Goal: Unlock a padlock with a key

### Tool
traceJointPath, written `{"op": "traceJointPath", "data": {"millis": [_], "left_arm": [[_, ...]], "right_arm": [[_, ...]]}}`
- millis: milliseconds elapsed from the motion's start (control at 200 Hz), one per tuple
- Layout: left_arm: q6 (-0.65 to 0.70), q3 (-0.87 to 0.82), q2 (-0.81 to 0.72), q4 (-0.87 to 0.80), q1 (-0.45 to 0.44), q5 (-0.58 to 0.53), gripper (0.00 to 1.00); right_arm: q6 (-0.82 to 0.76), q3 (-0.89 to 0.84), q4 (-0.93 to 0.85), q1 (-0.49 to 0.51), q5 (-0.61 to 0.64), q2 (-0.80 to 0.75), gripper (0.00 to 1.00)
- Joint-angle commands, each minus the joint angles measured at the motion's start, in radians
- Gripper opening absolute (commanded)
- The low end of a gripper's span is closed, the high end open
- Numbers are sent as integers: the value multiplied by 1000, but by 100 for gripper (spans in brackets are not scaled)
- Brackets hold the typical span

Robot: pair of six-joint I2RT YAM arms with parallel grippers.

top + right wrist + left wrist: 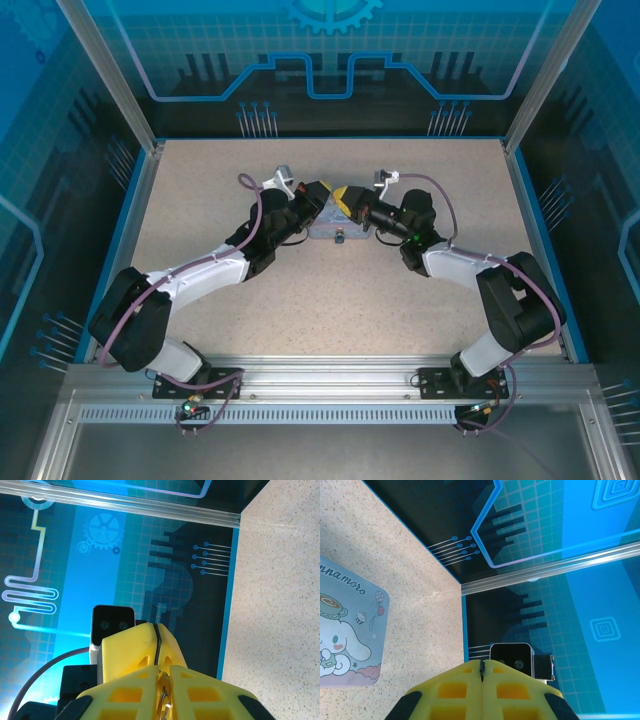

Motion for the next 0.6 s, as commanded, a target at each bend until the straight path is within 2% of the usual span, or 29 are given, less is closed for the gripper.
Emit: {"op": "traceJointPath", "data": {"millis": [0,155,355,500,595], "left_arm": [[-2,-8,-15,23,-7,-15,0],[-4,-10,-15,24,-9,-14,0],[-1,-18,-27,22,-11,-17,0],[17,-42,-89,-8,15,-29,51],[30,-62,-160,-78,57,-24,70]], "right_arm": [[3,37,33,13,-20,12,12],[4,40,31,13,-22,14,0],[-12,26,22,7,-21,3,0],[-49,-5,-27,-28,-35,-29,0],[-77,-20,-70,-68,-55,-54,0]]}}
